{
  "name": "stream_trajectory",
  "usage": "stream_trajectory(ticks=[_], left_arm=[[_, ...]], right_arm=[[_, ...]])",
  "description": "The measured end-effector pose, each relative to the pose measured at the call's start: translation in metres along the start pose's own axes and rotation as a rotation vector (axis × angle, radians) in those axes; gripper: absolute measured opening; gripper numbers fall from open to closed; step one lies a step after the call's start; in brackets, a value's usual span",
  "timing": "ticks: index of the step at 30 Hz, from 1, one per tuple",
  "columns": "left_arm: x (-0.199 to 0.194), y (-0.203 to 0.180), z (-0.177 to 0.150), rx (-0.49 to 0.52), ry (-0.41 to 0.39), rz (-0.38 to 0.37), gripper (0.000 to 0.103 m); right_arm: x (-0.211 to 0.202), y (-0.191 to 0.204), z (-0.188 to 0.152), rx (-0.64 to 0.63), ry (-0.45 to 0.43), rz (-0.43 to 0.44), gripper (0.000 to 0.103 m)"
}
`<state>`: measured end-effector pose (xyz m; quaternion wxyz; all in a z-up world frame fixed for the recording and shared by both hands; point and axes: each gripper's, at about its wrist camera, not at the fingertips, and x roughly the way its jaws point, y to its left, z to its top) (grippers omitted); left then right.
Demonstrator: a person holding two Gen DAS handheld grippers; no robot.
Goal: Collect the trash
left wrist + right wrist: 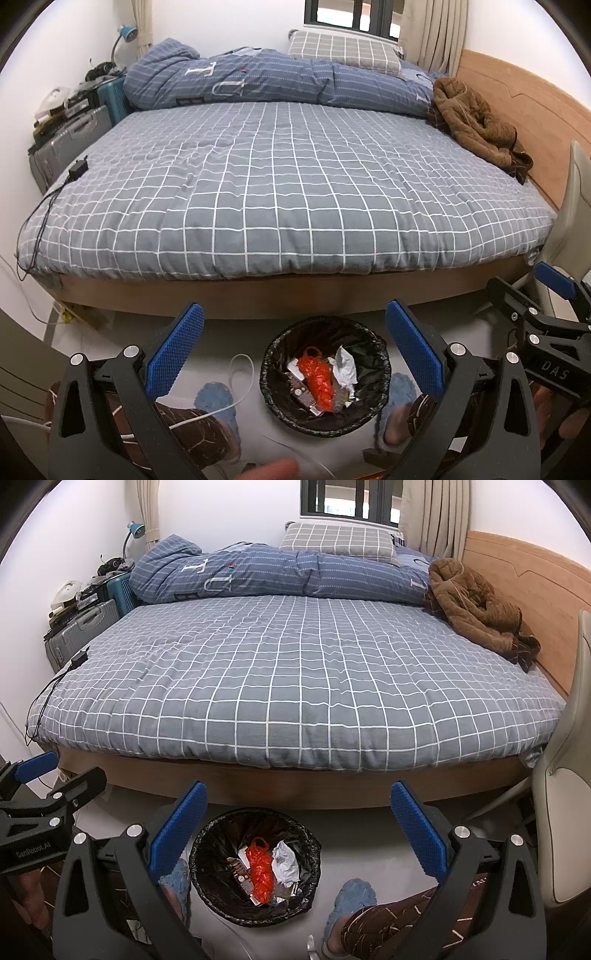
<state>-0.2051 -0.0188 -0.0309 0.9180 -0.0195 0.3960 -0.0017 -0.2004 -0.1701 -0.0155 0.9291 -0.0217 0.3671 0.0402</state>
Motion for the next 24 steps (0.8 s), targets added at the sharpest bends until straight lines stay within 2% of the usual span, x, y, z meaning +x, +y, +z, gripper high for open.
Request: stream_trajectory(ticks=[24], left_arm=[[0.0007, 0.0012, 0.0009, -0.009, 0.010, 0.010, 0.097]], right_arm=[[0.0006, 0.0008, -0.0009, 0.002, 0.000, 0.002, 0.095]])
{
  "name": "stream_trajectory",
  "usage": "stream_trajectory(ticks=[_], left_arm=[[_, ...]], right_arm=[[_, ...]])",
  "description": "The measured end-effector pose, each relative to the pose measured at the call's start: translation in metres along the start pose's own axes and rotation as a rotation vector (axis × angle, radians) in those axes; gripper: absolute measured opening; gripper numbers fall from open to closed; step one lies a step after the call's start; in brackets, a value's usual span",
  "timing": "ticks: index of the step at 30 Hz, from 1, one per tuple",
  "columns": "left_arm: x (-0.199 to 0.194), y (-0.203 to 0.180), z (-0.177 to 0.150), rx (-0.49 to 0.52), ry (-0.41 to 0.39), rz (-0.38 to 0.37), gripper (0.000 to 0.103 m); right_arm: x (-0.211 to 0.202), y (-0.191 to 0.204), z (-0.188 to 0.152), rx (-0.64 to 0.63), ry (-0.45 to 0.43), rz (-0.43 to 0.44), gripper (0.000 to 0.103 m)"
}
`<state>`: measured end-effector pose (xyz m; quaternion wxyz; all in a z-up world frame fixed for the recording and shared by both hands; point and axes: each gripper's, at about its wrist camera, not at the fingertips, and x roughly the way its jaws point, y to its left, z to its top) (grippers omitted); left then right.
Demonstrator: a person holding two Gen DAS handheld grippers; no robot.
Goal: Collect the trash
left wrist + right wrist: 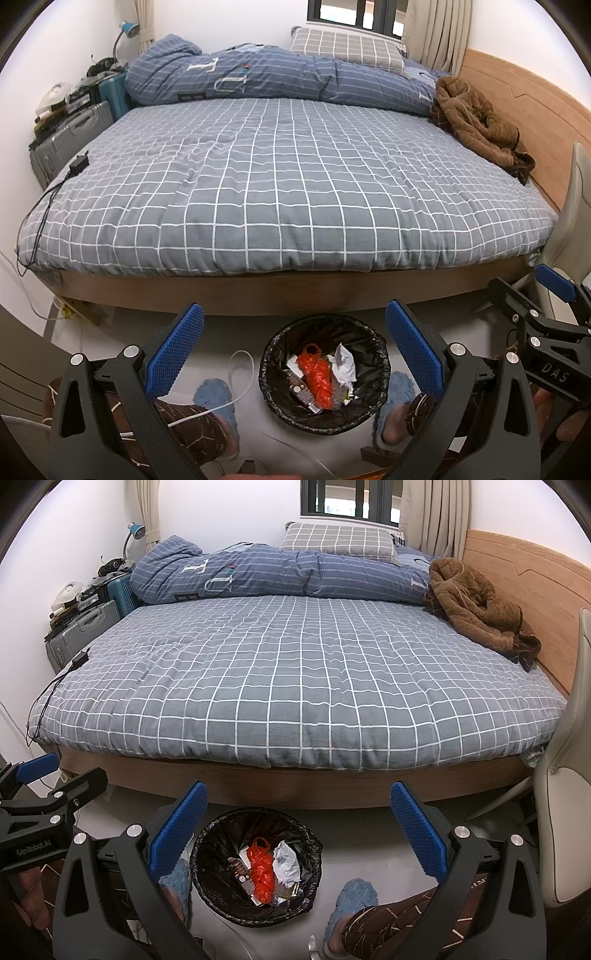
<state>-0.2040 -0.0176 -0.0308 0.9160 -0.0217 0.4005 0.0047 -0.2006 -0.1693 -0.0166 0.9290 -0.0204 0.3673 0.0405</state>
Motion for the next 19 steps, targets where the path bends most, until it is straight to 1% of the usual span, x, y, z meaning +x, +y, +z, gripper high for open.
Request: stream_trajectory(ticks=[5, 14, 19], left_arm=[[0.0001, 0.0005, -0.0011, 0.002, -0.004, 0.008, 0.097], [0.0022, -0.0016, -0.0014, 0.010, 0.009, -0.014, 0.097], [0.0034, -0.0022, -0.0024, 0.012, 0.013, -0.012, 0.097]], right_arm=[[-0.0004, 0.0017, -0.0010, 0.005, -0.002, -0.002, 0.095], [-0.0005, 0.0013, -0.0013, 0.007, -0.003, 0.000, 0.095], [-0.0006, 0.0035, -0.0015, 0.011, -0.007, 0.000, 0.095]])
